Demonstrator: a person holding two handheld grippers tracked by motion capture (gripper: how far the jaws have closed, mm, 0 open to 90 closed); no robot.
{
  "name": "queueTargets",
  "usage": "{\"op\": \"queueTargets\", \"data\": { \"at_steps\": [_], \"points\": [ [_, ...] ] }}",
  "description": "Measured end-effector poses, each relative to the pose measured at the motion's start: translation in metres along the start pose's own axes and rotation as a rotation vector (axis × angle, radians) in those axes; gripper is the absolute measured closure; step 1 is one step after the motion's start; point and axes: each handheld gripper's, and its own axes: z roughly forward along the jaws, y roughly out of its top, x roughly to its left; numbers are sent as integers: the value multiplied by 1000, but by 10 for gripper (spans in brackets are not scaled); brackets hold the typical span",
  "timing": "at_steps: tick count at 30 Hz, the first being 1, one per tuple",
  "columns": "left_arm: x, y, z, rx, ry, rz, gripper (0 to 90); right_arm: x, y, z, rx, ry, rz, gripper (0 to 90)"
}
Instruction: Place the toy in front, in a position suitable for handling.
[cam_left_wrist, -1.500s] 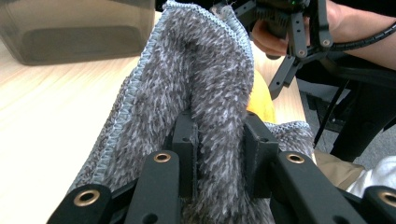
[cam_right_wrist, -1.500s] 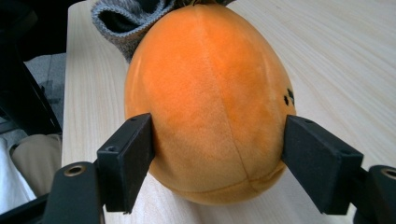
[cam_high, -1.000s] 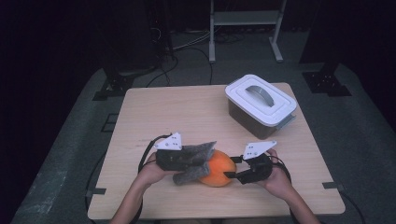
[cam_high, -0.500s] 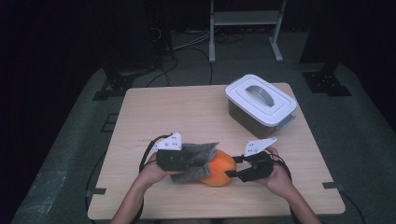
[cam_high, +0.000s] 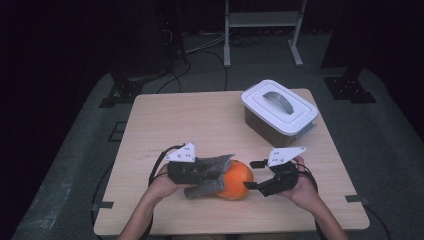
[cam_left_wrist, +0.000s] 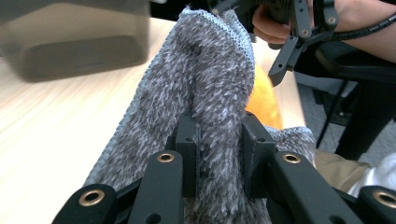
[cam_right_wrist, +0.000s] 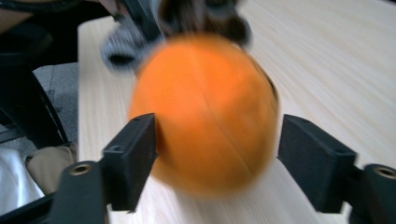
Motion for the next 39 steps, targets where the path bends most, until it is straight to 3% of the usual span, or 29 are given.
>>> {"op": "queueTargets", "data": {
  "at_steps": [3, 5, 6, 7, 8, 9, 13, 16, 19, 20, 21, 22, 23, 24, 25, 26, 27, 29, 34, 36, 38, 39],
  "points": [
    [4, -2, -2, -14, -2, -22, 729, -9, -13, 10, 9, 2, 45, 212],
    [4, -3, 0, -18, -2, -27, 729, -9, -14, 20, 8, 34, 57, 211],
    [3, -3, 0, -22, -1, -29, 729, -8, -14, 24, 12, 45, 60, 237],
    [3, -2, -1, -22, 0, -25, 730, -7, -12, 26, 22, 70, 69, 325],
    [3, -2, -1, -22, 0, -25, 730, -7, -12, 26, 22, 70, 69, 325],
    [0, 1, 0, -24, -9, -17, 730, 0, -5, 24, 45, 78, 54, 450],
    [-6, 6, 3, 6, -30, 5, 730, 2, 6, 8, 36, 86, 54, 503],
    [-9, 7, 6, 17, -57, 9, 729, 2, 14, -8, 0, 81, 47, 504],
    [-16, 17, 7, -58, -120, 23, 729, 5, 14, -5, 43, 45, 24, 502],
    [-16, 17, 7, -58, -120, 23, 729, 5, 14, -5, 43, 45, 24, 502],
    [-19, 22, 8, -21, -86, 55, 729, 7, 9, 8, 71, 39, 13, 485],
    [-19, 22, 8, -21, -86, 55, 730, 7, 9, 8, 71, 39, 13, 485],
    [-18, 18, 10, 17, -48, 58, 730, 7, 8, 12, 47, 46, 10, 464],
    [-18, 18, 10, 17, -48, 58, 731, 7, 8, 12, 47, 46, 10, 464],
    [-11, 10, 9, 16, -40, 25, 733, 6, 8, 11, 39, 40, 13, 400],
    [-11, 10, 9, 16, -40, 25, 734, 6, 8, 11, 39, 40, 13, 400],
    [-5, 5, 5, 13, -25, 0, 733, 5, 5, 12, 5, 45, -6, 338],
    [-2, 3, 0, 11, -6, -12, 733, 5, 3, 14, 6, 28, -26, 288],
    [-6, 7, 2, -20, -31, -3, 733, 5, 1, 25, 2, 10, -41, 253],
    [-8, 10, 3, -24, -33, 11, 733, 7, 1, 26, 1, 5, -44, 274],
    [-17, 22, 4, -69, -73, 35, 733, 13, 5, 30, -5, 0, -57, 337],
    [-20, 25, 6, -60, -69, 52, 733, 14, 5, 31, -6, 2, -60, 369]
  ]
}}
